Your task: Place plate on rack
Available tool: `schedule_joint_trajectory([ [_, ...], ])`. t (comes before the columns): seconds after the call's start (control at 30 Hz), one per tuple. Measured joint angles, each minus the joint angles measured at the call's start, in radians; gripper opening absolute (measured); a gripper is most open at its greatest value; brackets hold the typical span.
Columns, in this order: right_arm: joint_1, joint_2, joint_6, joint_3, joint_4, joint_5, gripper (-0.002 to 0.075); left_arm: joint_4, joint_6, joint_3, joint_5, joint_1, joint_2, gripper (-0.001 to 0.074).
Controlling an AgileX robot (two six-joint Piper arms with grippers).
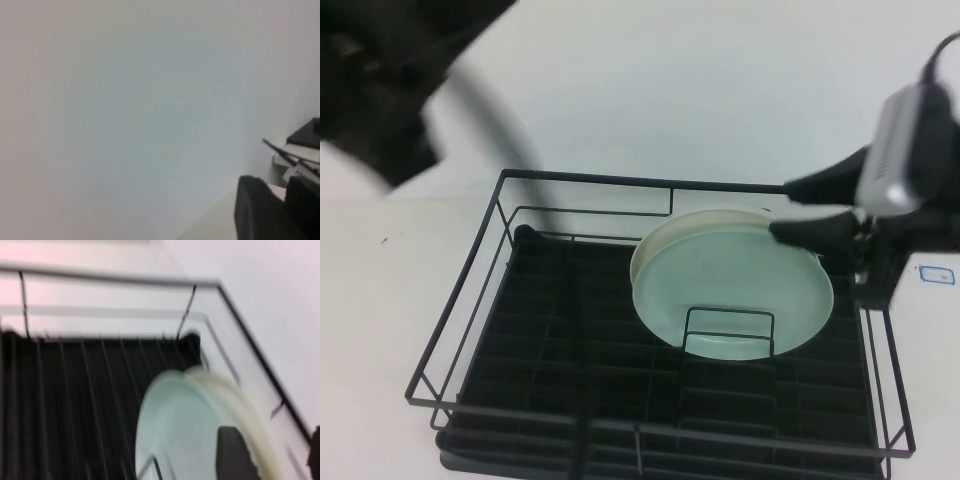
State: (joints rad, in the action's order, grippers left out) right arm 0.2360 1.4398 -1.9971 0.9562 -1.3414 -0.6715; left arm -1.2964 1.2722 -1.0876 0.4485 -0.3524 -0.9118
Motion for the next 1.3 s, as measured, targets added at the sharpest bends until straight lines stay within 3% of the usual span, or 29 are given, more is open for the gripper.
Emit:
schedule_joint_trajectory([
  [0.13,0.000,-0.140,0.037,0.000,0.002,-0.056,0.0246,0.183,-0.076,-0.031,0.014,0.000,0.101,0.0045],
  [0.3,0.000,-0.396,0.081,0.000,0.003,-0.112,0.0042,0.341,-0.256,-0.046,0.030,0.000,0.254,0.0006],
  [0.43,0.000,-0.614,0.119,0.000,0.003,-0.048,0.0008,0.397,-0.355,-0.051,0.066,0.000,0.363,0.0001],
  [0.5,0.002,-0.706,0.172,-0.002,-0.001,0.090,0.0004,0.514,-0.465,-0.051,0.059,0.000,0.373,0.0001],
  [0.6,0.002,-0.768,0.213,-0.017,-0.035,0.382,0.0000,0.905,-0.814,-0.039,0.003,0.000,0.340,0.0001],
  [0.67,0.002,-0.771,0.177,-0.049,-0.053,0.509,0.0000,1.252,-1.179,-0.007,-0.009,0.000,0.281,0.0000],
  [0.77,0.002,-0.761,0.056,-0.132,-0.060,0.507,-0.0001,1.636,-1.604,0.075,0.034,0.000,0.165,0.0000],
  [0.83,0.002,-0.751,0.032,-0.197,-0.063,0.453,-0.0001,1.743,-1.739,0.140,0.036,0.000,0.104,0.0000],
  [0.93,0.002,-0.742,0.034,-0.310,-0.117,0.486,-0.0001,1.773,-1.824,0.229,-0.019,0.000,0.040,0.0000],
  [1.03,0.002,-0.742,0.034,-0.391,-0.226,0.636,-0.0001,1.776,-1.885,0.280,-0.087,0.000,-0.012,0.0000],
  [1.17,0.002,-0.742,0.046,-0.445,-0.359,0.825,-0.0001,1.791,-1.936,0.283,-0.117,0.001,-0.027,0.0001],
  [1.3,0.002,-0.742,0.059,-0.484,-0.395,0.872,-0.0001,1.778,-1.938,0.286,-0.099,0.000,-0.037,0.0000],
])
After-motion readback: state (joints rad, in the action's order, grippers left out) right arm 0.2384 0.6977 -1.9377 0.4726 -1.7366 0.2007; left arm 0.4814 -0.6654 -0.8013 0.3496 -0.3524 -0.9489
